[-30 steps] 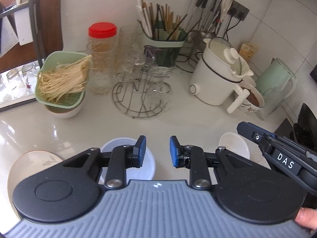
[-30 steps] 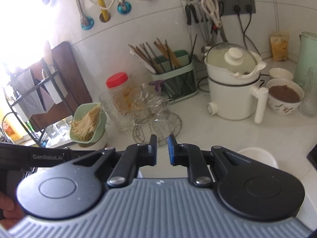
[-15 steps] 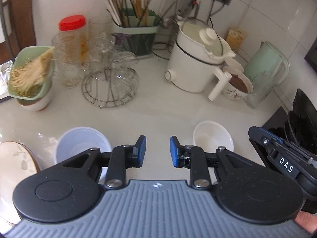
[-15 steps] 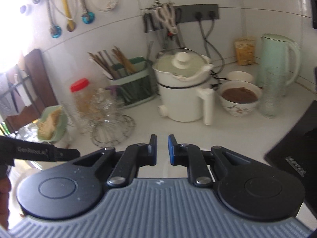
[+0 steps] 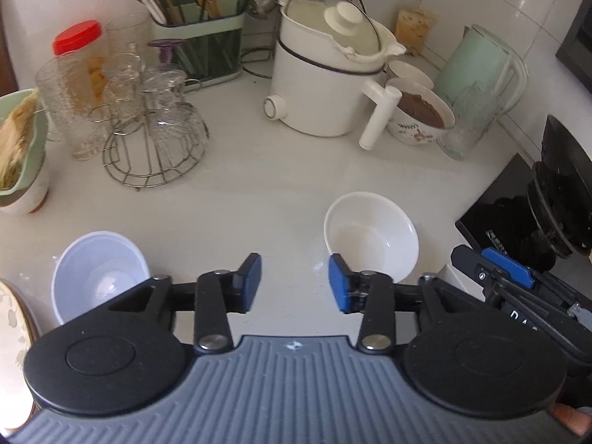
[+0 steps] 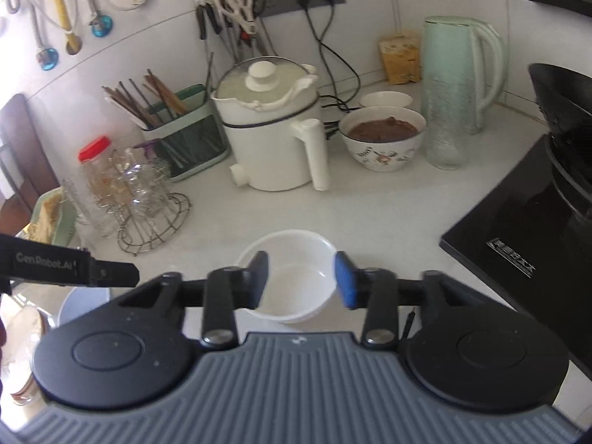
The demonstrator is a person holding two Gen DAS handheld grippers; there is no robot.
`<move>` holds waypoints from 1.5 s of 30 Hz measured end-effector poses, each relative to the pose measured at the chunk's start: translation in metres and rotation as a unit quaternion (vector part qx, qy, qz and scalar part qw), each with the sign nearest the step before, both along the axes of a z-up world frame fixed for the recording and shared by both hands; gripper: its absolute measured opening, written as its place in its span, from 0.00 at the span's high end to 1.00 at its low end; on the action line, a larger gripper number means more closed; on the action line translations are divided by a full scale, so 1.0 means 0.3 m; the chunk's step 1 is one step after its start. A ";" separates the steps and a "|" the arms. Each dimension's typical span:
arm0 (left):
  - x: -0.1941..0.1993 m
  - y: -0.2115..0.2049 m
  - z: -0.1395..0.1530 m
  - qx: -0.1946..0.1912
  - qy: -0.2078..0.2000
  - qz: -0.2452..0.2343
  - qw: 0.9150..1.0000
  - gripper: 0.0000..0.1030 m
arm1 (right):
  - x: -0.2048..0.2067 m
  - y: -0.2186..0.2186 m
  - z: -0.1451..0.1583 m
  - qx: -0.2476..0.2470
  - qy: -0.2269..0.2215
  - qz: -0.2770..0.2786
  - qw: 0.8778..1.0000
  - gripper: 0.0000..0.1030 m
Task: Organize plates and bowls
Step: 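Close both grippers on the rim of a white ceramic bowl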
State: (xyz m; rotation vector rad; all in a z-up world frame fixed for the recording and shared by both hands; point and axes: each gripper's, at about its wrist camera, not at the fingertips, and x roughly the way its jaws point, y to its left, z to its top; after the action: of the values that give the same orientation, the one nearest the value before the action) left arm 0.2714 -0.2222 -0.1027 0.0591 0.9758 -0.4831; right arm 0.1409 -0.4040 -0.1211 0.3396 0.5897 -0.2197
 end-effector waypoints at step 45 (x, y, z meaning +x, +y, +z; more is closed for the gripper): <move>0.360 -0.254 -0.349 -0.012 0.123 -0.060 0.991 0.58 | 0.222 -0.174 -0.270 0.111 0.090 -0.056 0.988 0.64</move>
State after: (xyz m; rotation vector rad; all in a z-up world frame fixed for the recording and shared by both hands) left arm 0.3794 -0.2985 -0.2073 0.0371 1.2119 -0.6233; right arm 0.2076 -0.4562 -0.2022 0.5740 0.7772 -0.2949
